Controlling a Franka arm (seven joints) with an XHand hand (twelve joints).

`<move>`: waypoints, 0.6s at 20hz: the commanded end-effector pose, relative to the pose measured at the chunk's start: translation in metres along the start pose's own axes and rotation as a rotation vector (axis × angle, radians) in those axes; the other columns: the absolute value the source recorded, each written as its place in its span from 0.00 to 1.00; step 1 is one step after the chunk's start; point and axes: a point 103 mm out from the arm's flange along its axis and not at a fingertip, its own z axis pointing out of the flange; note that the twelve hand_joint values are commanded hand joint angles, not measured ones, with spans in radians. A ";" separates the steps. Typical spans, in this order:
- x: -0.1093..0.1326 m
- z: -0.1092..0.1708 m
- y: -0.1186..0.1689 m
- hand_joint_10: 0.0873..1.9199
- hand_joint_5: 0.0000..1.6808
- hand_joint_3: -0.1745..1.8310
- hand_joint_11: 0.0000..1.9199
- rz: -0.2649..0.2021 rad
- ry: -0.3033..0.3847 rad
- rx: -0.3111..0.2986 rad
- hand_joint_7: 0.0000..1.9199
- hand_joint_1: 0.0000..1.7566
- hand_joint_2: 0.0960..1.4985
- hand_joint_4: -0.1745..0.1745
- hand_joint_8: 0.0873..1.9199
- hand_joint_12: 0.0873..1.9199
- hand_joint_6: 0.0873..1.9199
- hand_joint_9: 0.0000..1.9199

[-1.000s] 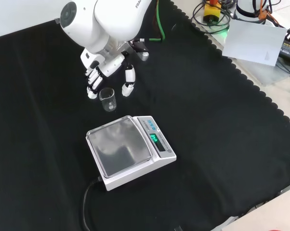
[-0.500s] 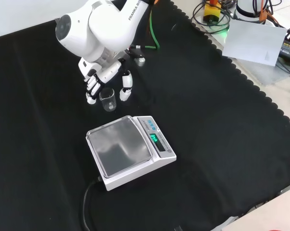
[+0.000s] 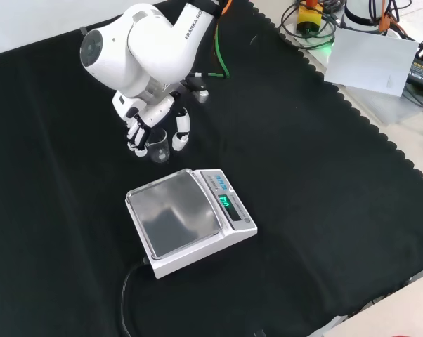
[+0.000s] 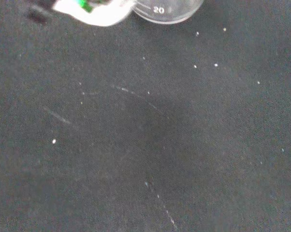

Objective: Pick up the beaker.

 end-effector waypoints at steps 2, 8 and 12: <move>0.003 0.000 0.002 0.41 0.34 0.42 0.43 0.004 0.010 -0.039 0.24 0.59 0.48 0.04 0.44 0.62 0.45 0.44; 0.001 -0.009 -0.001 0.44 0.44 0.16 0.53 0.008 0.007 -0.073 0.38 0.62 0.75 0.00 0.51 0.57 0.67 0.50; 0.001 -0.016 -0.004 0.46 0.44 0.11 0.53 0.009 -0.002 -0.075 0.41 0.62 0.80 0.00 0.53 0.56 0.69 0.51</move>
